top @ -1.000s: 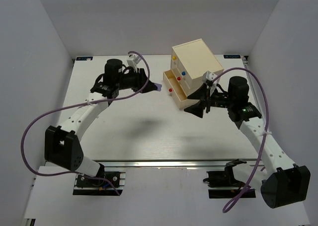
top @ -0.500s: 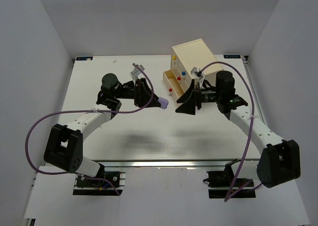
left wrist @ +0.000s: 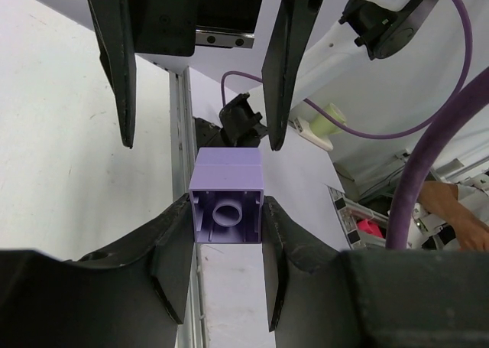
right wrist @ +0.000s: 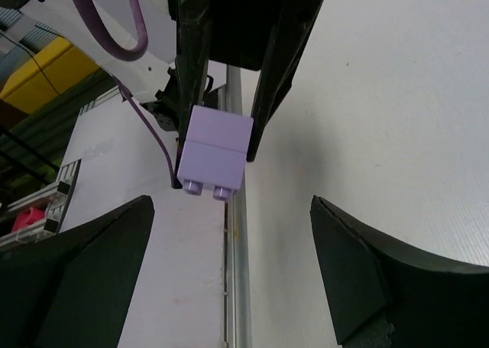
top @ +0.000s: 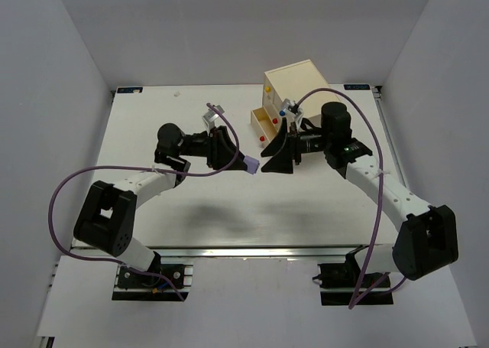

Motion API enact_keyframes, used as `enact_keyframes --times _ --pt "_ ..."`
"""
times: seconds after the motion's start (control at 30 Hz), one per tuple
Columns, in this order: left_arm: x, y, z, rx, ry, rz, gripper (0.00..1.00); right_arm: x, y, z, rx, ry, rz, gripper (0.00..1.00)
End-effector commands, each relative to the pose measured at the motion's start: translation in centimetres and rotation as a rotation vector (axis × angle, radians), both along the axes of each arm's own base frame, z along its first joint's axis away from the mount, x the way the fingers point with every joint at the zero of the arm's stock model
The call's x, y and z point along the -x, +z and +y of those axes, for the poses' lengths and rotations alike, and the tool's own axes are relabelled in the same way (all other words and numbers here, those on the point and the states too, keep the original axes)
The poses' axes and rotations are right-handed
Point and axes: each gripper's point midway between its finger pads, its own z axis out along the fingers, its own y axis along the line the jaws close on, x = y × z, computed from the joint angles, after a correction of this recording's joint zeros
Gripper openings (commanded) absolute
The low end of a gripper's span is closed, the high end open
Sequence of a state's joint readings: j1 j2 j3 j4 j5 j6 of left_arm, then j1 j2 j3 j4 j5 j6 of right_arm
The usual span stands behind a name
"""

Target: Sort the legos into containers by color

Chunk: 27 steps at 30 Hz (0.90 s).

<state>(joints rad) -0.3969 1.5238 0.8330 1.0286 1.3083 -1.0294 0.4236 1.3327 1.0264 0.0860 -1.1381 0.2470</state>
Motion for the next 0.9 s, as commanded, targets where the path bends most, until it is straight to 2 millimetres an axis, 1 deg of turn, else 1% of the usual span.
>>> enact_keyframes --times 0.0,0.07,0.2,0.33,0.43,0.47,0.5,0.53,0.57,0.67,0.7,0.83,0.87 --pt "0.6 0.7 0.0 0.019 -0.015 -0.049 0.00 -0.2 1.9 0.9 -0.030 0.030 -0.054 0.88" --pt "0.5 0.5 0.0 0.016 -0.011 -0.040 0.00 -0.4 1.5 1.1 -0.017 0.020 -0.044 0.87" --pt "0.2 0.0 -0.1 0.009 -0.003 -0.024 0.00 -0.2 1.0 1.8 -0.003 0.031 -0.044 0.84" --pt "-0.2 -0.3 -0.3 0.002 0.013 -0.001 0.00 -0.3 1.3 2.2 0.005 0.029 -0.051 0.79" --pt "-0.9 -0.7 -0.5 -0.017 0.037 0.019 0.00 -0.3 1.5 2.4 0.007 0.028 -0.054 0.77" --pt "-1.3 -0.7 -0.6 -0.018 0.055 -0.016 0.00 -0.3 1.5 2.5 0.008 0.026 -0.053 0.76" --pt "-1.5 -1.4 -0.6 -0.052 0.063 0.031 0.00 -0.3 1.4 2.5 0.011 0.023 -0.049 0.75" --pt "-1.8 -1.7 -0.6 -0.066 0.076 0.034 0.00 -0.3 1.4 2.5 0.012 0.019 -0.048 0.74" --pt "-2.1 -1.4 -1.0 -0.064 0.088 -0.030 0.00 -0.4 1.3 2.6 0.015 0.016 -0.046 0.72" --pt "-2.5 -1.9 -1.0 -0.103 0.107 -0.027 0.00 -0.6 1.0 2.7 0.024 0.003 -0.039 0.69" --pt "-2.2 -1.9 -1.2 -0.109 0.104 -0.022 0.00 -0.7 0.9 2.7 0.027 0.001 -0.037 0.68" --pt "-2.4 -1.7 -1.1 -0.108 0.124 -0.037 0.00 -0.9 0.5 2.6 0.039 -0.007 -0.036 0.67" --pt "-2.4 -1.5 -1.1 -0.106 0.126 -0.044 0.00 -0.9 0.0 2.5 0.056 -0.012 -0.019 0.67"
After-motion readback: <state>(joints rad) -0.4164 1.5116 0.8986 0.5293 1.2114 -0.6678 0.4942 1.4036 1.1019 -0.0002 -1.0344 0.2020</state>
